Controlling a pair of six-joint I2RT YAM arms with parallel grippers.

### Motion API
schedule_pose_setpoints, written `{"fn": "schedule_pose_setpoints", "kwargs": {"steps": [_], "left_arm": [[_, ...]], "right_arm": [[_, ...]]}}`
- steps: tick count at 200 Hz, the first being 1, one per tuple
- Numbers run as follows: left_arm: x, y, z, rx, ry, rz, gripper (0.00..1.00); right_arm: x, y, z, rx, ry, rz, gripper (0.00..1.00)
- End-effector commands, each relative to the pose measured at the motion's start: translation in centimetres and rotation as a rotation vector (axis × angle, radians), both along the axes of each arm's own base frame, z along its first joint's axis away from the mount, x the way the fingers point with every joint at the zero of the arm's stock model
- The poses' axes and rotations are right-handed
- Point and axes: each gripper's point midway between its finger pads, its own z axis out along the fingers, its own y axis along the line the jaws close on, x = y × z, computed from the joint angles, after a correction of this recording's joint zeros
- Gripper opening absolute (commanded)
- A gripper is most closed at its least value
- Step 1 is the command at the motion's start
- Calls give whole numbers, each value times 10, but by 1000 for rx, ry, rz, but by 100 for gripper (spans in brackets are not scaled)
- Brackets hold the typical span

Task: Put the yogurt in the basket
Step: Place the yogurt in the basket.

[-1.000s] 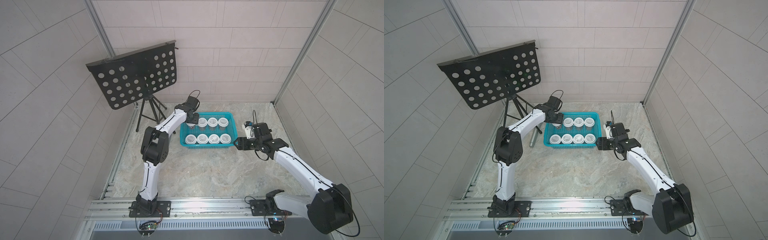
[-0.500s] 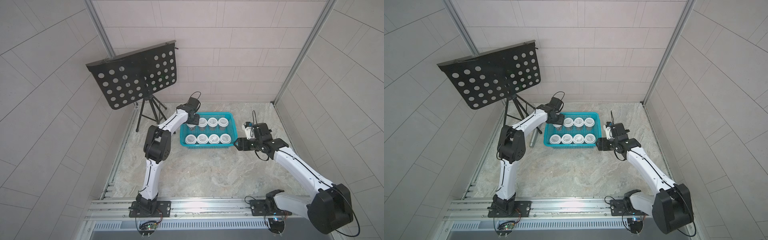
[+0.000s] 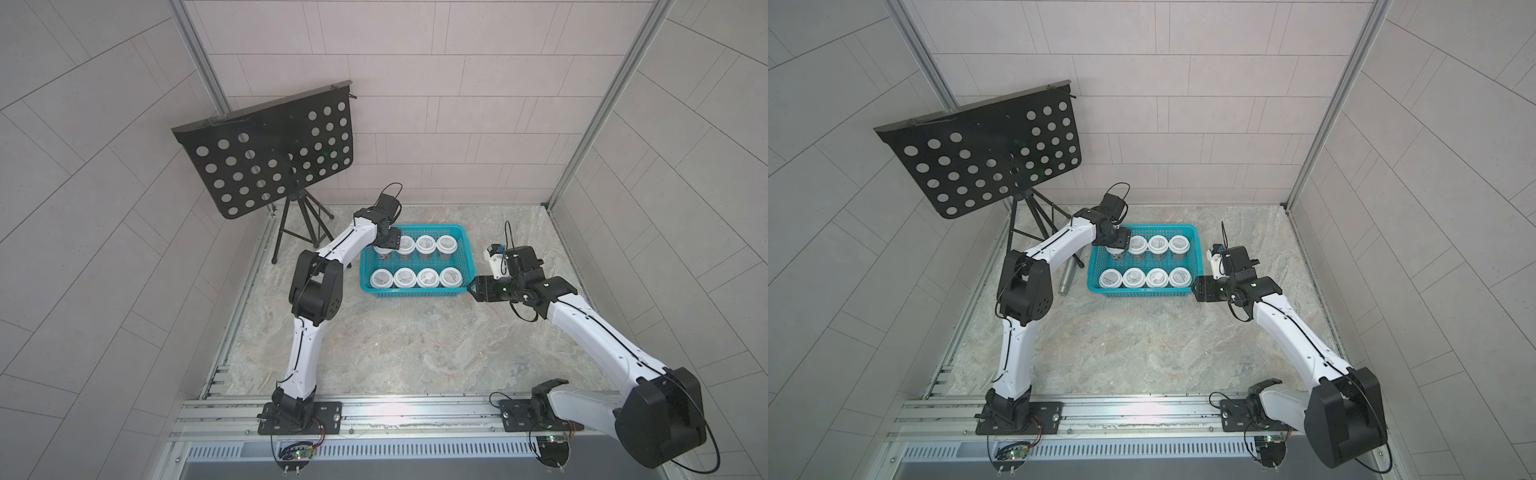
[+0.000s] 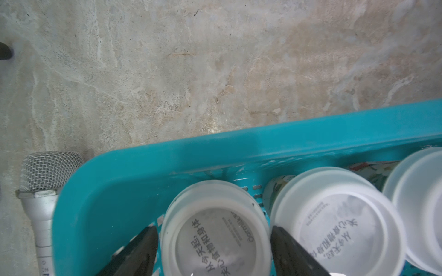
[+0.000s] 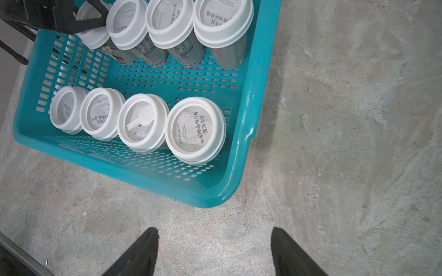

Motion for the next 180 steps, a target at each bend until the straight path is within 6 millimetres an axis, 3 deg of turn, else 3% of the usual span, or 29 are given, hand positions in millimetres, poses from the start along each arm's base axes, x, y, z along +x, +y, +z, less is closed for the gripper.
{"fn": "schedule_pose_setpoints", "kwargs": {"steps": [1,54,91,128,180], "left_arm": [[0,3,9,6,-1,-1,84],[-7,1,38,-34,-38,-6,87],[-18,9,58,-36,-75,11,87],[-37,23,78,-30,-129,20,87],[-74,69,104,47,-290,122,87]], "right_arm": [[-4,-4,-2,-11,10,0,78],[-2,-7,-2,-26,3,-18,78],[6,-18,1,-70,-34,-77,78],[23,-46,1,-159,-114,-217,80],[44,-96,0,-300,-222,-442,84]]}}
